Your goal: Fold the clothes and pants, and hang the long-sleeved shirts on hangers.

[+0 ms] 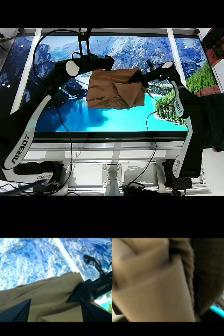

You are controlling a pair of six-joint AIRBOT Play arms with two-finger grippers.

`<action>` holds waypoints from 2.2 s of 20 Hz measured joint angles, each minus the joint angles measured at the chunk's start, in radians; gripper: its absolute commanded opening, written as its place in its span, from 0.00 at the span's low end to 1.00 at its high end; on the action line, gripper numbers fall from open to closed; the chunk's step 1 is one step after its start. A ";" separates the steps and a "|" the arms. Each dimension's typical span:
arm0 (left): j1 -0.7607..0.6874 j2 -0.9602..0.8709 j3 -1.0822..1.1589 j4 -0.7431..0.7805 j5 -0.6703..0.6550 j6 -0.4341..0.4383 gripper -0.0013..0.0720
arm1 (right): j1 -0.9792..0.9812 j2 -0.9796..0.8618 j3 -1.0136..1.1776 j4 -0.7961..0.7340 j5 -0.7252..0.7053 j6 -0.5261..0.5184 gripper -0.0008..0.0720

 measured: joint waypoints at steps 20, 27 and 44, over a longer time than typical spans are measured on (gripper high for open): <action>0.001 0.272 0.000 0.341 -0.016 0.000 0.97 | -0.483 0.608 0.002 0.141 -0.004 -0.117 0.05; 0.045 0.395 0.000 0.419 -0.072 0.000 0.97 | -0.894 0.779 -0.002 -0.181 0.111 0.079 0.05; 0.091 0.412 0.000 0.434 -0.111 0.000 0.97 | -1.146 0.804 -0.326 -0.759 0.316 0.181 0.96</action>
